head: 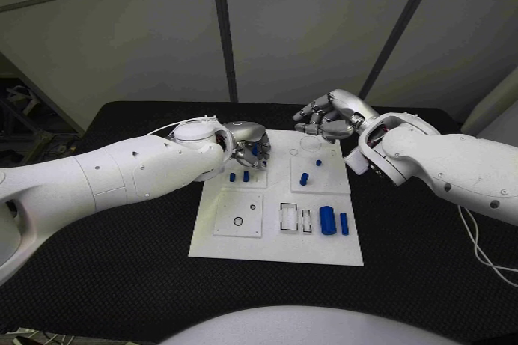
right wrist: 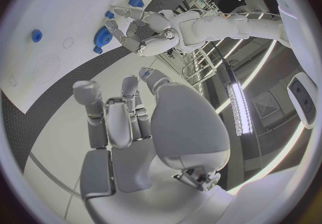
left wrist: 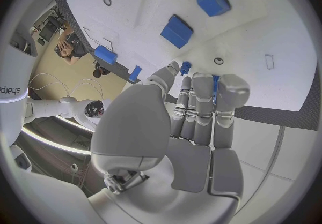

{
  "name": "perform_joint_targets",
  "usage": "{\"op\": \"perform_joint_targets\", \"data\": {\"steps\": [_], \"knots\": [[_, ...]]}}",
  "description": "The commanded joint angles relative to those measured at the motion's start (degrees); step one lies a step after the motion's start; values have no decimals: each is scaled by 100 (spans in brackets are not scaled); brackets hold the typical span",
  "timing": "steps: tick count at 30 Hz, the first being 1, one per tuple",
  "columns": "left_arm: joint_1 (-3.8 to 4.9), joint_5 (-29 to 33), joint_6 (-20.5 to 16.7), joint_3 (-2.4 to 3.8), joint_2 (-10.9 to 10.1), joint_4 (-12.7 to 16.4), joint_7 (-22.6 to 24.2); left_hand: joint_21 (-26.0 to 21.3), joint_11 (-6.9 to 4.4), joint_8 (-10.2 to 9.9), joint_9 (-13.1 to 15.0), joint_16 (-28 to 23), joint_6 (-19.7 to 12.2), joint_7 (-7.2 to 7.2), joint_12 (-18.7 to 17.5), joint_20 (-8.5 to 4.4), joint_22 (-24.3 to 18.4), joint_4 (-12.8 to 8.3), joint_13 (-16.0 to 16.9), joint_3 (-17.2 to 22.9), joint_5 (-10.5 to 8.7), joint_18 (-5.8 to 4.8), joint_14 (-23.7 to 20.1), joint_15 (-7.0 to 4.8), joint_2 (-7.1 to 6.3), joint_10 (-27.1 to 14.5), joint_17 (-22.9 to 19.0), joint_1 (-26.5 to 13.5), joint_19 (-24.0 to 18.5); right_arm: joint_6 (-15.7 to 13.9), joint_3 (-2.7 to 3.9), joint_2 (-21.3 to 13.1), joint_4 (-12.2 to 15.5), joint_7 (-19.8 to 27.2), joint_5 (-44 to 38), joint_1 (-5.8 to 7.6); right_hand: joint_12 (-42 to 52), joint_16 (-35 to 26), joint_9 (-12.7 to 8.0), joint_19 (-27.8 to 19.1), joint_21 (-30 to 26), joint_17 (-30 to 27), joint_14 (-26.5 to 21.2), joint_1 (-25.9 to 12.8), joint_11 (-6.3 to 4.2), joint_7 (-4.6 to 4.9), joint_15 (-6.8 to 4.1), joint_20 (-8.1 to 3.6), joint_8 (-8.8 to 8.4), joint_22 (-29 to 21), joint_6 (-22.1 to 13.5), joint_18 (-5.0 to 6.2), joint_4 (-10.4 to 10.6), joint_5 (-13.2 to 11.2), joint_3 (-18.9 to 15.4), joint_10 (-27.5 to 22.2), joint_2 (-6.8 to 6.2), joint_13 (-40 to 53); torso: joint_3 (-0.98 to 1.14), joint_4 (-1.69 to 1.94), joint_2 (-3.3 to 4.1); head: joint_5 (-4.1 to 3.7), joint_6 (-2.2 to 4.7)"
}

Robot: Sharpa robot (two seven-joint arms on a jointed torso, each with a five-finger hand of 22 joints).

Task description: Assemble the parts on the task board

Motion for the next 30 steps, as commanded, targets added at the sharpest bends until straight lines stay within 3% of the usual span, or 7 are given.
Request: {"op": "perform_joint_targets", "data": {"steps": [1, 20, 23, 30], "knots": [[9, -141, 323, 2, 36, -40, -112, 53, -8, -14, -14, 17, 36, -15, -33, -2, 41, -3, -13, 56, -15, -160, 52, -9, 9, -9, -5, 63, 53, -6, 3, 5, 17, 36, -18, 9, -20, -15, -3, -45, -25, -5, 150, -14, 5, 2, -26, -12, -27, -10, 10, 62, -2, 38, 25, -21, -65, -5, -1, -1, 0, 4, -10], [8, -151, 410, 0, 159, -200, -69, 263, -41, -57, -81, 79, 94, 2, -70, -13, 237, -42, -97, 301, -12, -188, 103, -37, 80, 139, 6, 153, 78, 22, 3, 26, 14, 27, -29, 9, -26, -17, -5, -42, -27, -4, 152, -18, 7, 4, -25, -12, -32, -9, 5, 61, 2, 40, 26, -13, -69, -12, -5, 4, -6, 6, -27], [8, -151, 423, 0, 165, -208, -69, 315, -60, -76, -109, 918, 139, 7, -111, -26, 300, -62, -143, 433, -18, -194, 525, -60, 74, 218, 1084, 157, 72, 26, 3, 28, 13, 26, -30, 9, -26, -17, -5, -42, -27, -4, 152, -18, 7, 4, -25, -12, -32, -9, 5, 61, 2, 40, 26, -13, -69, -12, -4, 3, -6, 6, -27], [8, -150, 452, 0, 173, -213, -50, 481, -88, -104, -140, 1194, 231, 16, -202, -45, 450, -138, -203, 694, -21, -218, 564, -83, 81, 376, 1328, 201, 102, 35, 3, 31, 13, 23, -35, 9, -10, -14, -4, -39, -27, 3, 154, -19, 6, 4, -25, -12, -32, -7, 7, 61, 6, 41, 28, 7, -67, 6, -2, 8, -8, -5, -33]]}}
